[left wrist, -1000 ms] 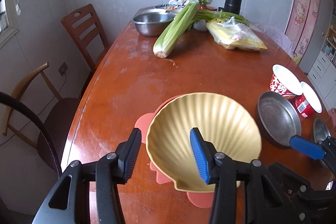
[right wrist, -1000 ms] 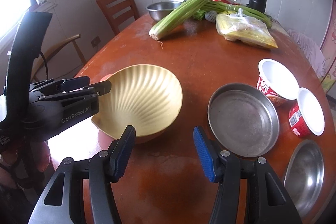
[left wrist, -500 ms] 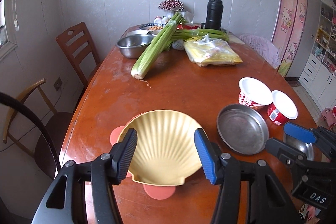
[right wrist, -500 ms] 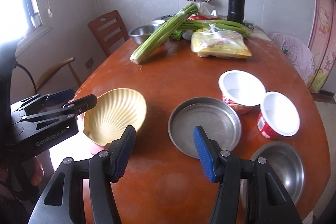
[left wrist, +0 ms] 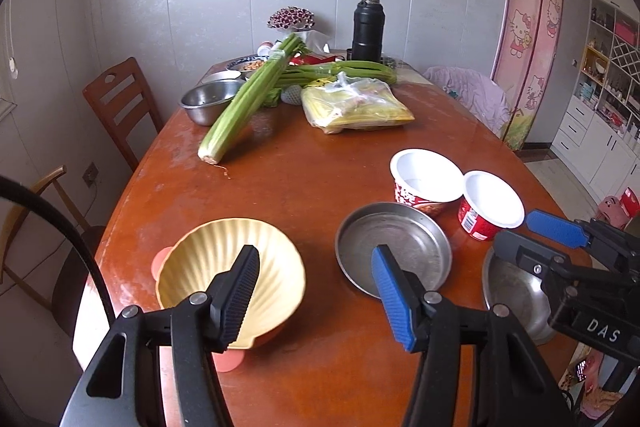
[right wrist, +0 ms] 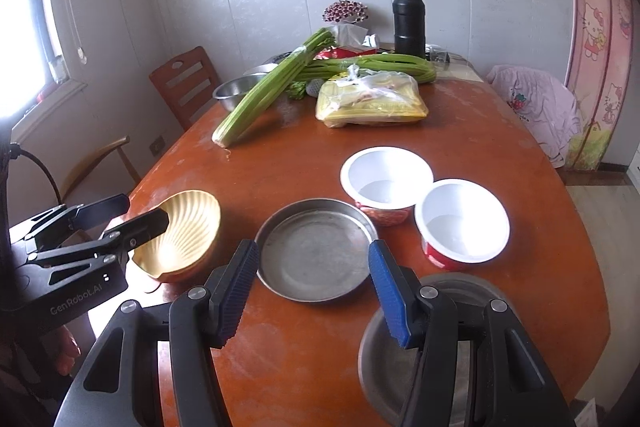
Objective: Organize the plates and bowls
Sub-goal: 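Grasp the shallow steel pan's rim with the left tool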
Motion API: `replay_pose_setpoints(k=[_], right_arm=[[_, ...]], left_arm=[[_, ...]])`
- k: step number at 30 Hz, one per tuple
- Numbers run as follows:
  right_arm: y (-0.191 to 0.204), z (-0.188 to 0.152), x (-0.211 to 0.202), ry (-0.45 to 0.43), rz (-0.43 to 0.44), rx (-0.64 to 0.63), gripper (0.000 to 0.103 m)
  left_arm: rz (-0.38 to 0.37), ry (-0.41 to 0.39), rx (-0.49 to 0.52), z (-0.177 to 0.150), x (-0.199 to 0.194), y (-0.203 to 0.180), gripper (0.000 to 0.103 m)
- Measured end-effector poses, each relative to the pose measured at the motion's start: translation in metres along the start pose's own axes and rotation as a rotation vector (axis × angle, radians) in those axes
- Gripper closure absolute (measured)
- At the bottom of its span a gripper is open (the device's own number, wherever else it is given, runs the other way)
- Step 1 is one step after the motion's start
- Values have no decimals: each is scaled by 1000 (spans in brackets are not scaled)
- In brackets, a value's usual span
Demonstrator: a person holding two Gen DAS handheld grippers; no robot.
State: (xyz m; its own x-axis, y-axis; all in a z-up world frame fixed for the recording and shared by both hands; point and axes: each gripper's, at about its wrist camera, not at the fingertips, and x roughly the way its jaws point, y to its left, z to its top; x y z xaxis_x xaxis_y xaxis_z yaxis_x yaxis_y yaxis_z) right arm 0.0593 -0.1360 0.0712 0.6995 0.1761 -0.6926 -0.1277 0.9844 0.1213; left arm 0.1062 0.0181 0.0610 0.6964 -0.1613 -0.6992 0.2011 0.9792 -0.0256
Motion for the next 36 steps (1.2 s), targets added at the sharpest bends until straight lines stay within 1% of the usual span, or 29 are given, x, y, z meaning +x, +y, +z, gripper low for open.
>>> replay_pose_setpoints(k=[5,9,17,27,36], right_arm=[[-15,3,3,13,-8,-1,44],[-24,6,13,48,1,7,44],[-37,6,48,150,8,18,44],[-45,2,83,241,-19,4,44],[-54,0,104,287,-33,7,44]], left_arm=[[-25,27,10,1,13,-15,45],[-48,57,21,1,27,-26,45],[-65,171,23,0,71,-38,45],[-61,256,22,-3,115,-44,45],[-44,284,42,6,138,-48,45]])
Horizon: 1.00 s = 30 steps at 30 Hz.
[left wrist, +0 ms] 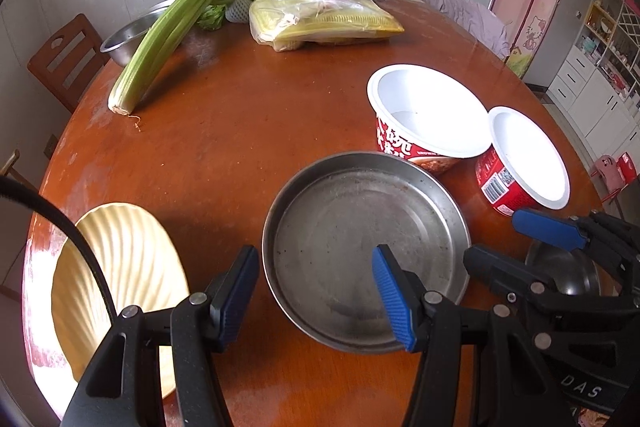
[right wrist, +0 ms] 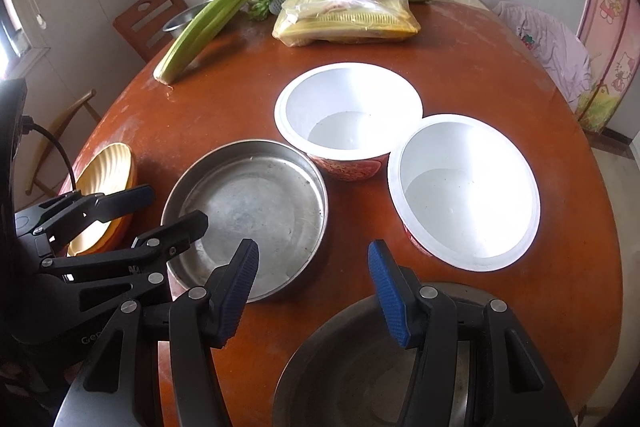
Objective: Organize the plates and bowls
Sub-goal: 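Grasp the shallow steel pan's rim with the left tool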
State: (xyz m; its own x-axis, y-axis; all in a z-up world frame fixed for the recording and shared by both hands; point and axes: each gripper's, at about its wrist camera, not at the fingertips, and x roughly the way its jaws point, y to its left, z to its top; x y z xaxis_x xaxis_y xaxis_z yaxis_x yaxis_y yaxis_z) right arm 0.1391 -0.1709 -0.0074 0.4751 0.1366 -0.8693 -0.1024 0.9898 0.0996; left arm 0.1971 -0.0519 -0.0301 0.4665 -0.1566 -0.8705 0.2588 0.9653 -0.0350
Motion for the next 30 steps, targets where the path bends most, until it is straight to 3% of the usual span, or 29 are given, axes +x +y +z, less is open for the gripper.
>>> replay_pose_setpoints(k=[17,24,30], right_arm=[[6,9,35,69,-51,-52,44],[11,9,44,91,-37,-76,58],[22,6,50,81,-42,-132,62]], left_arm=[[24,79,-12,12,40,10,45],[-5,69,-26,10,39,12,52],[7,64,0,10,39,5,55]])
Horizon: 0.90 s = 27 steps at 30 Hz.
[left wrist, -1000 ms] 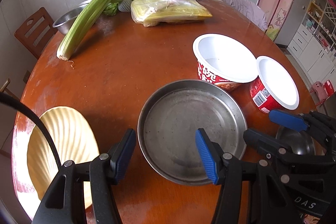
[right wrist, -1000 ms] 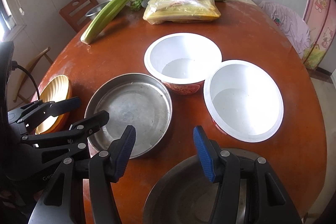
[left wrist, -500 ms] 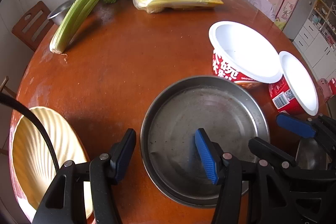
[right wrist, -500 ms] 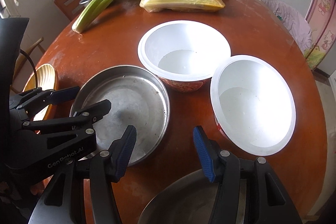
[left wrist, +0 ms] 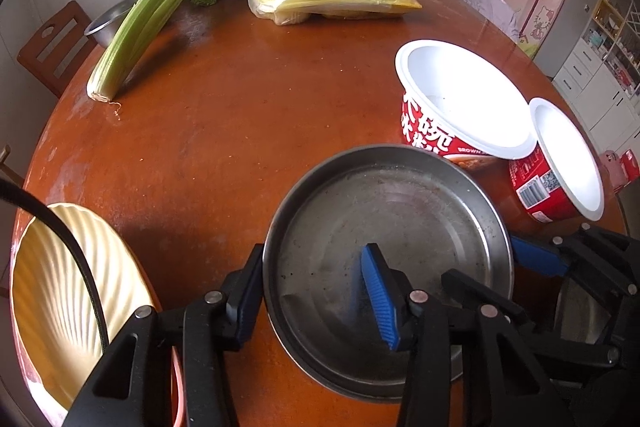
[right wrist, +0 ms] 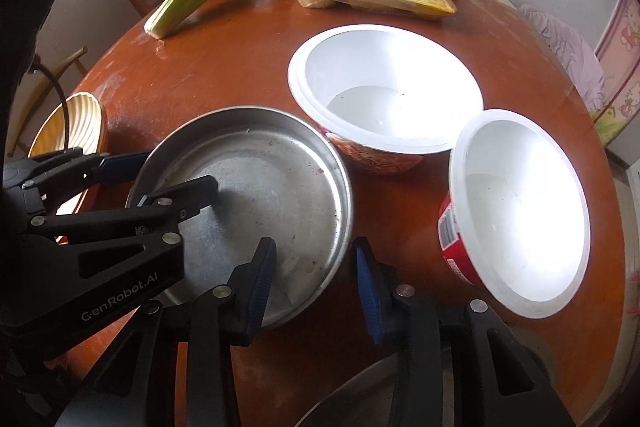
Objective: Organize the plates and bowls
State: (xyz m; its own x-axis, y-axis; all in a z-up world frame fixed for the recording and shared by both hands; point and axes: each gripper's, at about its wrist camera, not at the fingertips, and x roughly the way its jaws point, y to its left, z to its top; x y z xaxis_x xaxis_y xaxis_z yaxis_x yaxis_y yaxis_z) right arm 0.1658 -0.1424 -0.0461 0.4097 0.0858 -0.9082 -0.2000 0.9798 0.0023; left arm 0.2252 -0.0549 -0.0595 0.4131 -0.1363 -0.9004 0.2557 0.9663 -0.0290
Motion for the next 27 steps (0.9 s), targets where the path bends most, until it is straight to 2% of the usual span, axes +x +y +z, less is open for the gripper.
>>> replay_pose_setpoints(k=[2,10,27], right_arm=[[3,0,2,-1,-18,-16,62],[0,-1,1,-7,9,-10,62],[4,-7,-34,-68,46,14,62]], left_arm=[[1,1,-2,0,0,0,55],[-5,6,-27,-2,-3,4,56],[-14,-64,-37,-12,-42,3,56]])
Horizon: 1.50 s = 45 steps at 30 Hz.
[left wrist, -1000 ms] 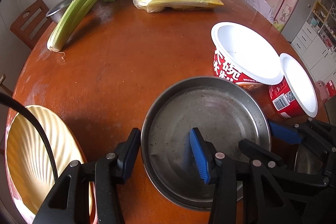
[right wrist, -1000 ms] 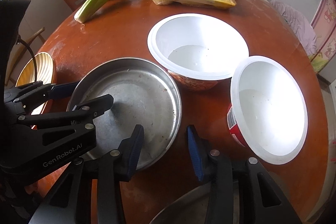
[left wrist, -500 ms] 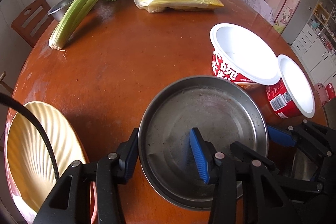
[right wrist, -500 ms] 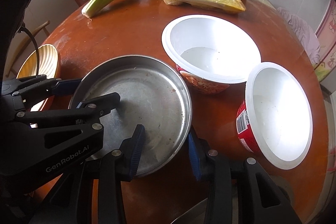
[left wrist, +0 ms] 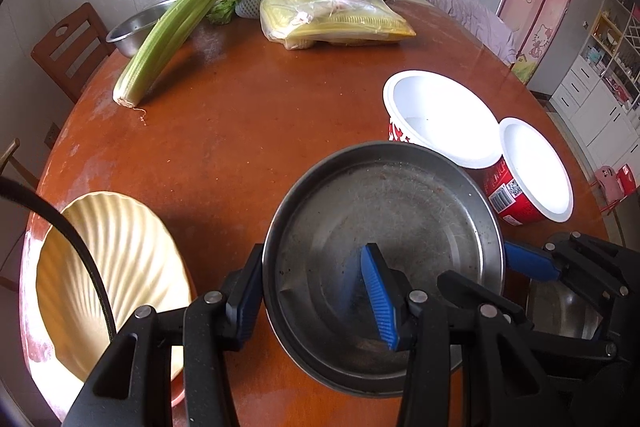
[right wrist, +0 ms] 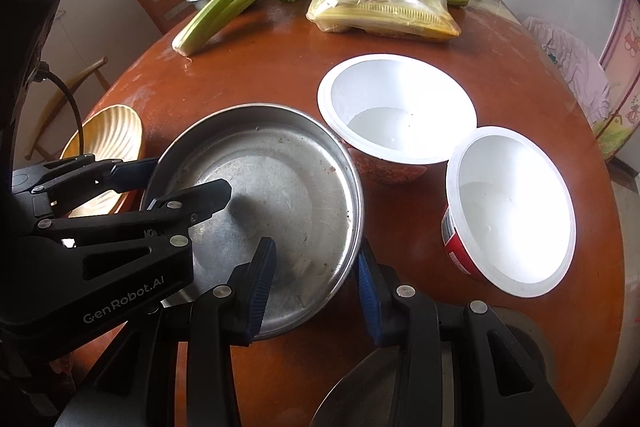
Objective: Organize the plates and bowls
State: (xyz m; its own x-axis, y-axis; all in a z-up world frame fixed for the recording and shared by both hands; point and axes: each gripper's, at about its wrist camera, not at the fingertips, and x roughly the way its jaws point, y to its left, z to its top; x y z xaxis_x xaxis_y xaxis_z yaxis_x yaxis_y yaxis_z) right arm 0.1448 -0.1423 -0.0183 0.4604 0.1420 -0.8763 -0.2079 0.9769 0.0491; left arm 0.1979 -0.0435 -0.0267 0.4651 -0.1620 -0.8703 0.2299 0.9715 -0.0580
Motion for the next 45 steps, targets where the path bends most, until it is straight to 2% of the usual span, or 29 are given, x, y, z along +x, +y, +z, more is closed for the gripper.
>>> replay_pose_setpoints(k=[14,21,35,45], right_arm=[[12,-8,-39,-77,29,-14,62],[27,-7,-55,-106,33,-44,62],[111,26,-59,-155,68,-169,61],[165,43,-39,-147,62,-233,61]], left_arm=[[13,-81,-8,-10,-47,2,56],[24,-121,-29,-14,-69,14,56],[102,-188,-125,-24,-110,94,56],[112,-180,-187,-34,-108,148,56]])
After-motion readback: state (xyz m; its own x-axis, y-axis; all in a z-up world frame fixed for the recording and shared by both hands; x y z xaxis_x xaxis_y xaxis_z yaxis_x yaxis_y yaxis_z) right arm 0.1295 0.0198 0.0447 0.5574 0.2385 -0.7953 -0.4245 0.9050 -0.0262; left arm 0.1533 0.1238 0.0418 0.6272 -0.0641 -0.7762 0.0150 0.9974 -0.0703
